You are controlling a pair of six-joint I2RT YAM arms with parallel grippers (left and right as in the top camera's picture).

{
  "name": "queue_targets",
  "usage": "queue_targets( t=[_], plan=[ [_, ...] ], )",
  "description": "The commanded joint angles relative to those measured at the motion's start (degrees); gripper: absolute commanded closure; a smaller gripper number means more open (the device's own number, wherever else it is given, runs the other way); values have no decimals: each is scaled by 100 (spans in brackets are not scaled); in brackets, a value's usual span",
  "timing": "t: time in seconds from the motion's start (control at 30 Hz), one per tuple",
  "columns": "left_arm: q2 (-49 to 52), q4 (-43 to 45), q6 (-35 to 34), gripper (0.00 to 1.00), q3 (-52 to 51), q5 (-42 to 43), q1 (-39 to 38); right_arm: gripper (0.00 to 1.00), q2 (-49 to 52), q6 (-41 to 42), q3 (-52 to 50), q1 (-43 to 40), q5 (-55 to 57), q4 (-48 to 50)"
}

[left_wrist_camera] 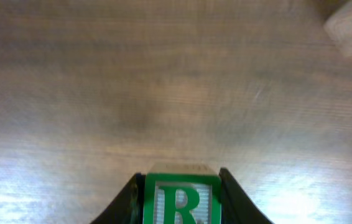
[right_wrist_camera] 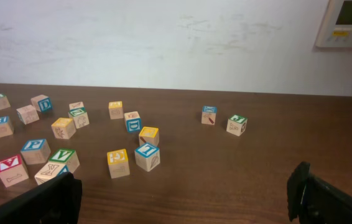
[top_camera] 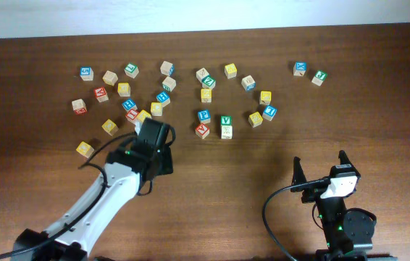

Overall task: Spell out RSS
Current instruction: 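Carry the green R block down-table and set it on the open area, then move the left gripper to the yellow S block among the cluster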

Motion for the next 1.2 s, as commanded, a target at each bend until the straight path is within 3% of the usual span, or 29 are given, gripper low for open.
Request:
queue_targets(
  t=[0.0,0.17,0.23,0.27,0.3,0.43,0.47,0.5,0.57,0.67,0.73,0.83,0.9,1.17],
  plan=[
    [0,872,216,76,-551,120,-63,2,-37,9,-31,-17,9,-28],
    [481,1475,214,75,-684,-184,-63,2,-37,9,-31,-17,9,-28],
    [745,1639,214,62,-684,-184,-63,2,-37,9,-31,-17,9,-28],
    [758,1644,216,44,-682,-184,-63,2,-37,7,-31,-17,9,-28],
    [748,1641,216,36,-671,-181,-63,2,-37,9,-31,-17,9,-28],
    [273,994,214,28,-184,-181,-44,1,-37,9,-31,-17,9,-28],
    [-107,699,216,19,109,-181,13,2,-37,9,-31,-17,9,-28],
    [-490,439,216,18,417,-179,114,2,-37,9,-31,-17,9,-28],
    [-1211,129,216,1,1088,-177,516,2,-37,9,-31,-17,9,-28],
    [-1812,457,216,1,1429,-188,1412,2,-37,9,-31,-17,9,-28],
    [-1805,695,192,1,1429,-654,2435,2,-37,9,-31,-17,9,-31],
    [-1049,278,-214,1,1429,566,3585,2,-37,9,-31,-17,9,-28],
    [-369,-118,-210,1,1429,1327,3740,2,-37,9,-31,-17,9,-28],
    [55,-625,-39,1,1429,1821,3639,2,-37,9,-31,-17,9,-28]
  ],
)
